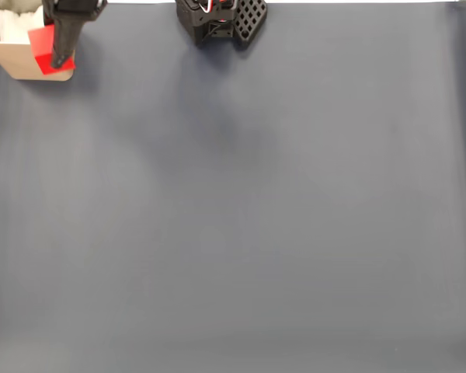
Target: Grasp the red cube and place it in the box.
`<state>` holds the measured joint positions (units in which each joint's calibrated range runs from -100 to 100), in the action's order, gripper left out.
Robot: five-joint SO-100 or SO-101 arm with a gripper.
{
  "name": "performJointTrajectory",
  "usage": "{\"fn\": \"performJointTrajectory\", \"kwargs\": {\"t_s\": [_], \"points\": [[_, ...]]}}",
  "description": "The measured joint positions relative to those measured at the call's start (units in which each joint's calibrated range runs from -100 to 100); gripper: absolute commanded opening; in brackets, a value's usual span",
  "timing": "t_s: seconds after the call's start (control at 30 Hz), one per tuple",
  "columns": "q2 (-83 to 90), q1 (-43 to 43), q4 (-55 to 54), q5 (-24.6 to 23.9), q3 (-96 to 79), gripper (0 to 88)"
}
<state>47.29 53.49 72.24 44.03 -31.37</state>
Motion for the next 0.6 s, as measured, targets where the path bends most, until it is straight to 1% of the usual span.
{"fn": "performJointTrajectory", "kwargs": {"t_s": [0.3,0.6], "points": [[0.0,4.01,0.0,-0.39,0.0,0.0],[-0.61,5.93,0.0,-1.81,0.0,0.0]]}}
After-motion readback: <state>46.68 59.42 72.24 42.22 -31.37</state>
